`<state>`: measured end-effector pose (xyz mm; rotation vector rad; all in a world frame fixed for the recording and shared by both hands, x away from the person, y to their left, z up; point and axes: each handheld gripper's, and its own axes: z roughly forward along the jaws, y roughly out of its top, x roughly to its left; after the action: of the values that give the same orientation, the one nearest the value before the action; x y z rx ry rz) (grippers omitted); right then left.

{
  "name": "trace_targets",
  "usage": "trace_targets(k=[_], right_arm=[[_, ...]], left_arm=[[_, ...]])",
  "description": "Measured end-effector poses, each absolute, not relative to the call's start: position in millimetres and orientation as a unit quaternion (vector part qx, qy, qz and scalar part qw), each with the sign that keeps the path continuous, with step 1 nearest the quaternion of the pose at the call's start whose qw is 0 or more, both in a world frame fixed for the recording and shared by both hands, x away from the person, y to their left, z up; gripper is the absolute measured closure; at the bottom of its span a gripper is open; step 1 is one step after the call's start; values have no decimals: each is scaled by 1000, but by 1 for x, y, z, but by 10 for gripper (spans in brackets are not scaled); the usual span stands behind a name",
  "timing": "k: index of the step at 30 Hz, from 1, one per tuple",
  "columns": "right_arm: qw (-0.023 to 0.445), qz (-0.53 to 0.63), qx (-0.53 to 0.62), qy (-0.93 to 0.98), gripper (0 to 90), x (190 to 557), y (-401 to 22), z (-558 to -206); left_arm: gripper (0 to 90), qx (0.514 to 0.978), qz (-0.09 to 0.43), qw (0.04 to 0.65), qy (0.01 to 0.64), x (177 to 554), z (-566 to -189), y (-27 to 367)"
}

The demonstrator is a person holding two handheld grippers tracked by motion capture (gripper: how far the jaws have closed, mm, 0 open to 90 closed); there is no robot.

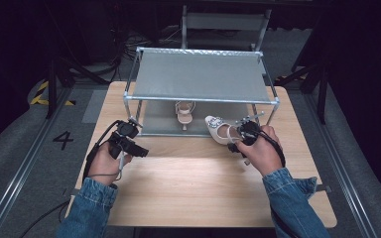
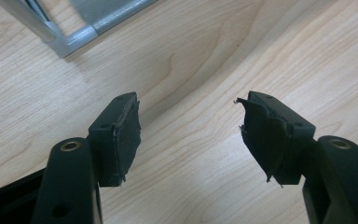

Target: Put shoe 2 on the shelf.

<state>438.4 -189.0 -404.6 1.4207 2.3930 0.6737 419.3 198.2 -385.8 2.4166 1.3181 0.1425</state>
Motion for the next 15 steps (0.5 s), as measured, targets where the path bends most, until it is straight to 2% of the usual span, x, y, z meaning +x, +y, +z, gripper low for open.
trace_targets(k=[15], right_arm=[[156,238,506,814,338,478,-162,-414]], left_arm=[[365,861,39,203,465,420,-384,198]])
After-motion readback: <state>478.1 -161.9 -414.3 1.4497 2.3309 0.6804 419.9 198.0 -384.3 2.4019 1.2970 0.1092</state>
